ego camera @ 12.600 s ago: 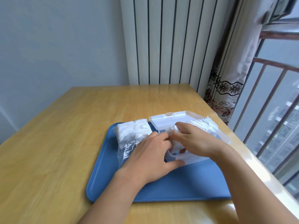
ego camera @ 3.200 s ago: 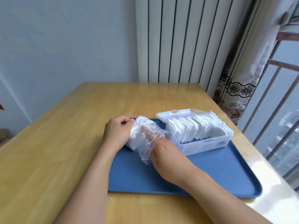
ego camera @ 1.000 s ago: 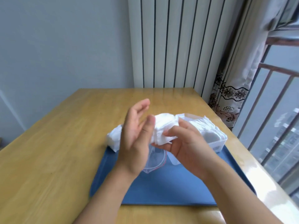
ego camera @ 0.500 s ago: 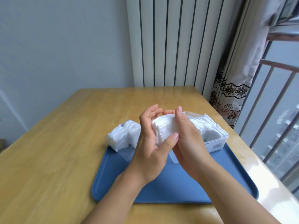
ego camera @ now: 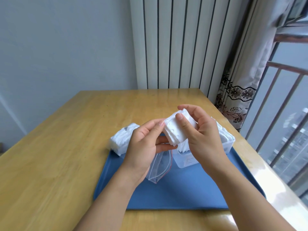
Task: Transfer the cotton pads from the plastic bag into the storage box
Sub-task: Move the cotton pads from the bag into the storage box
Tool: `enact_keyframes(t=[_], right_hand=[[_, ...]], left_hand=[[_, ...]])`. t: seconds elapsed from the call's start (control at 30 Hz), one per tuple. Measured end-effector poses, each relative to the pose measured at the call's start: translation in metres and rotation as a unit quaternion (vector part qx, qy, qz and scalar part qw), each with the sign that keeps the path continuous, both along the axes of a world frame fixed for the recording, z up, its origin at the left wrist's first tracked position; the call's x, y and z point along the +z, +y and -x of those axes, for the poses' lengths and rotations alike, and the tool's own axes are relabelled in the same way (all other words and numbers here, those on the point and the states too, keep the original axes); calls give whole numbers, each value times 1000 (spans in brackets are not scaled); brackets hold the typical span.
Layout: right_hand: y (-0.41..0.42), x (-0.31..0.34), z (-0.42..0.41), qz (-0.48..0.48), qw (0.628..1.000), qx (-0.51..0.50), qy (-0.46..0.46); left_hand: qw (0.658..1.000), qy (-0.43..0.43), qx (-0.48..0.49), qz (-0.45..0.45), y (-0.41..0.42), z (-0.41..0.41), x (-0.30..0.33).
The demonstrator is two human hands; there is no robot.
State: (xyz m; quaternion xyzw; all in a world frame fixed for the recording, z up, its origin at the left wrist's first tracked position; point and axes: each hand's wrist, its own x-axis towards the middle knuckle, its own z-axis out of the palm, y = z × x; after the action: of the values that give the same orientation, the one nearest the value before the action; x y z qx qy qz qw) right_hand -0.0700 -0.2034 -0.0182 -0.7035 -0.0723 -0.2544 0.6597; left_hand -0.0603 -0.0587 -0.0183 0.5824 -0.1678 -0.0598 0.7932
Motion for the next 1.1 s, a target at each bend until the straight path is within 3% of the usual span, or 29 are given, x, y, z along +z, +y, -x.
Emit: enact_keyframes(t=[0.43, 0.7, 0.8, 1.1], right_hand=[[3, -2, 2, -91, 994, -56, -32], [-1, 7, 5, -105, 984, -106, -98], [-7, 11, 7, -125, 985, -77, -88], [-3, 5, 5, -32, 993, -79, -84]], left_hand=[[999, -18, -12, 25, -3, 0, -2], [999, -1, 24, 40, -5, 0, -3], [999, 2, 29, 45, -5, -1, -3], [1000, -8, 4, -9, -6, -1, -6]])
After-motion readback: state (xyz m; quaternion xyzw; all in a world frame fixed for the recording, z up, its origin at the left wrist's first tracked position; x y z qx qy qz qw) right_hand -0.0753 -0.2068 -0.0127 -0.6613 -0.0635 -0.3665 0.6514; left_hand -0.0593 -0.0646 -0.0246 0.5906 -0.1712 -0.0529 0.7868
